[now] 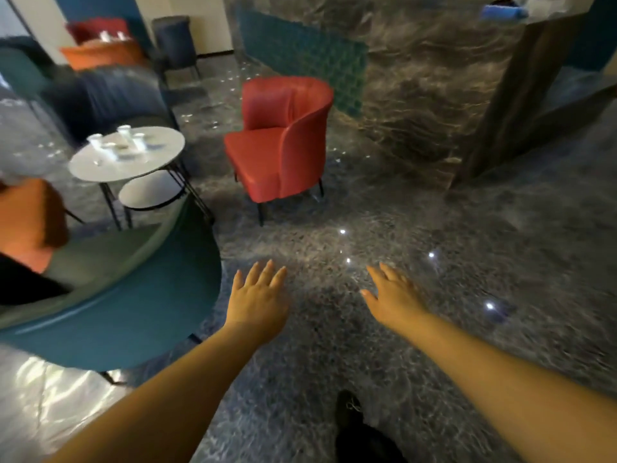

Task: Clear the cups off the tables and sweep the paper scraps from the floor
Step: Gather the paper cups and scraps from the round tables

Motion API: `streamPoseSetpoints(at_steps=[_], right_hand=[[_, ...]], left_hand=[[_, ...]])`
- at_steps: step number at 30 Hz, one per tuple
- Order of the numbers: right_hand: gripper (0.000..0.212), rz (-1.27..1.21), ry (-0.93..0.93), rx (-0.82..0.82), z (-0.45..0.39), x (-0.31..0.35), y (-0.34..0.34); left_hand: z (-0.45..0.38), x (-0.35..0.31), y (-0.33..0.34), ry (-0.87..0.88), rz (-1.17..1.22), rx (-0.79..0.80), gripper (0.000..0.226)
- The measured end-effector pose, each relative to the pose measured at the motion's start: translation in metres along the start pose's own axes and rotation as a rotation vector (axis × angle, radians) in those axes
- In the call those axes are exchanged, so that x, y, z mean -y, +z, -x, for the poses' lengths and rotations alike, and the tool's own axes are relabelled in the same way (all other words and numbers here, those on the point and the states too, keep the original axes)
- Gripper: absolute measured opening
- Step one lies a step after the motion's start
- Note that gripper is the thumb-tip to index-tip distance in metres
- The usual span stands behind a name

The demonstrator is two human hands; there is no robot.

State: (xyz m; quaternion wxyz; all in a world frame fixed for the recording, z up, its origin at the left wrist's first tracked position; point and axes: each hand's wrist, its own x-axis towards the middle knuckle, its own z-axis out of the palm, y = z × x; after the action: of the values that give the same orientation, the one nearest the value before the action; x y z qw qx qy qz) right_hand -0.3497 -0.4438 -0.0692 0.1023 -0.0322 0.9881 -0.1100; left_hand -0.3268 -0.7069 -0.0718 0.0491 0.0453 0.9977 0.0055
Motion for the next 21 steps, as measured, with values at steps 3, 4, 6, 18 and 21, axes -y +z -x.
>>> streamPoseSetpoints(at_steps=[3,4,6,18,21], right_hand=[[0.064,0.016,-0.077,0.039,-0.051,0.024,0.001],[0.064,0.025,-0.102,0.051,-0.069,0.032,0.0],[0.064,0.036,-0.152,0.066,-0.107,0.045,-0.003],[0.062,0.065,-0.357,0.169,-0.307,0.129,-0.036],[0.063,0.06,-0.382,0.174,-0.35,0.155,-0.034]], left_hand=[[-0.031,0.027,0.002,-0.082,0.008,-0.003,0.066],[-0.044,0.035,0.002,-0.106,0.008,-0.004,0.066],[-0.074,0.05,0.0,-0.153,0.014,-0.011,0.066],[-0.213,0.14,-0.021,-0.367,0.022,-0.044,0.066],[-0.246,0.17,-0.027,-0.393,0.011,-0.04,0.066]])
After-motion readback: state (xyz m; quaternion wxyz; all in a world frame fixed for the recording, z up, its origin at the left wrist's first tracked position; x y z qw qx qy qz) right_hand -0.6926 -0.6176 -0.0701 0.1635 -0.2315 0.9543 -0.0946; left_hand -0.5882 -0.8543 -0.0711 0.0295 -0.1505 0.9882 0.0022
